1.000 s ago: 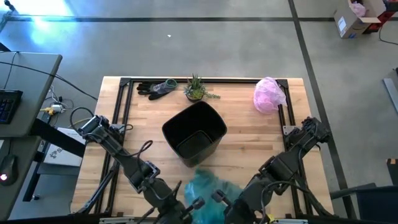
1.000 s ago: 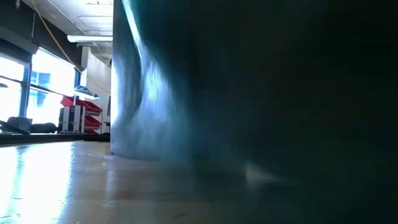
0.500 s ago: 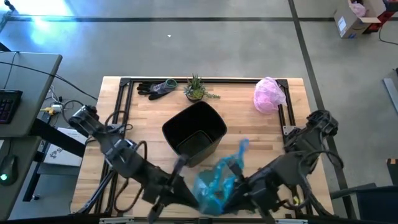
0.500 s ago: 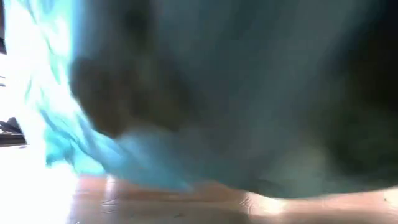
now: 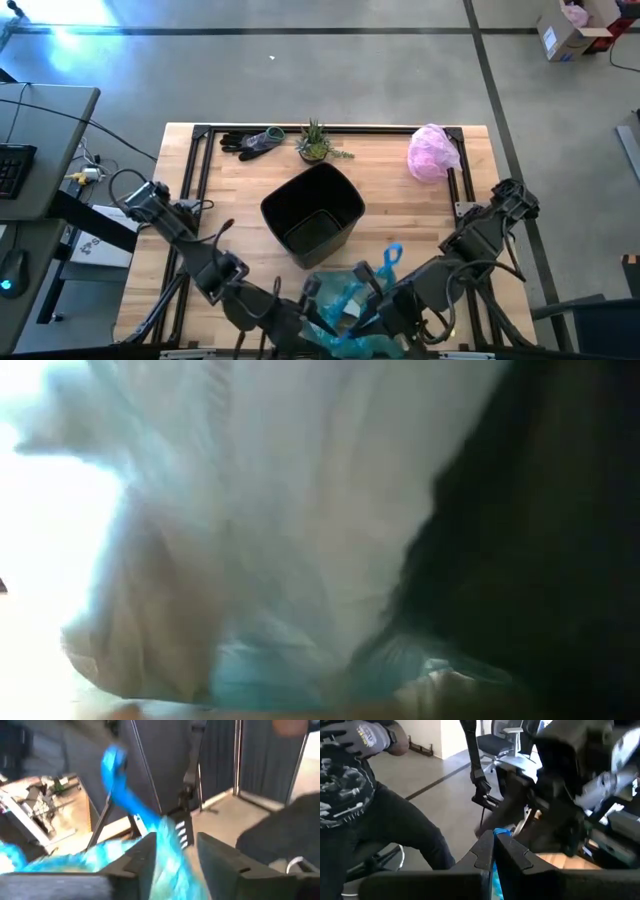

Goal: Place trash/remove bag and relplace
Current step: Remove the blue trash bag from the trash bin, then close the blue trash bag

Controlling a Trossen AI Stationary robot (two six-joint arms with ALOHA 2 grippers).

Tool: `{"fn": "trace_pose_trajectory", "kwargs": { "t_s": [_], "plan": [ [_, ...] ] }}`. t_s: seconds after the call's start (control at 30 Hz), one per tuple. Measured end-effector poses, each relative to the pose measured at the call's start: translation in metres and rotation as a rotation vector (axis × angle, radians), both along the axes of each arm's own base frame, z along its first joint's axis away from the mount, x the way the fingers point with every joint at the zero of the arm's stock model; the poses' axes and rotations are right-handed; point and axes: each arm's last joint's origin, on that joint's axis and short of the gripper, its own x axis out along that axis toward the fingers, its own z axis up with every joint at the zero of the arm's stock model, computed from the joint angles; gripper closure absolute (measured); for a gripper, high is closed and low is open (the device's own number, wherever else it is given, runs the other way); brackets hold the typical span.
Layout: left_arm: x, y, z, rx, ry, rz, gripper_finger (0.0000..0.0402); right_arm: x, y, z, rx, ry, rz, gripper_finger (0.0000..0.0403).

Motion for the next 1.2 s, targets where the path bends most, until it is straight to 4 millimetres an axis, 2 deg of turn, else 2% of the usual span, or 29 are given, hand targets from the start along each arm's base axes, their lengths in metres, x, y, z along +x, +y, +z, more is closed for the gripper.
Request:
{"fn": "trace_pose_trajectory", "kwargs": {
  "t_s": [0.13,0.27,0.37,0.57,0.7,0.83,0.93,1.1,1.2],
  "plan": [
    [0.002,-0.004,0.002,-0.042,-0.034,-0.010,0.0220,0.003,-0.001,-0.003,0.007,0.010,-0.016,0.0403],
    [0.003,-0.002,0.004,-0.086,-0.037,0.015,0.0183,0.003,-0.002,-0.002,0.016,0.007,-0.017,0.0403],
    [0.010,0.002,0.003,-0.138,-0.030,0.081,0.0174,0.004,-0.002,-0.002,0.018,0.000,-0.018,0.0403],
    [0.026,0.004,-0.014,-0.159,0.020,0.126,0.0172,0.004,-0.002,-0.001,0.002,-0.018,-0.023,0.0403],
    [0.029,0.007,-0.015,-0.177,0.016,0.186,0.0175,0.004,-0.003,-0.001,-0.003,-0.019,-0.026,0.0403],
    [0.030,0.009,-0.016,-0.131,-0.005,0.240,0.0203,0.004,-0.003,-0.002,-0.013,-0.014,-0.029,0.0403],
    [0.030,0.009,-0.016,-0.087,-0.023,0.260,0.0255,0.004,-0.003,-0.002,-0.015,-0.011,-0.036,0.0403],
    [0.030,0.012,-0.018,-0.042,-0.020,0.303,0.0371,0.004,-0.003,-0.002,-0.010,-0.006,-0.041,0.0403],
    [0.031,0.013,-0.018,-0.028,-0.029,0.342,0.0392,0.003,-0.003,-0.003,0.001,0.014,-0.047,0.0403]
  ]
}}
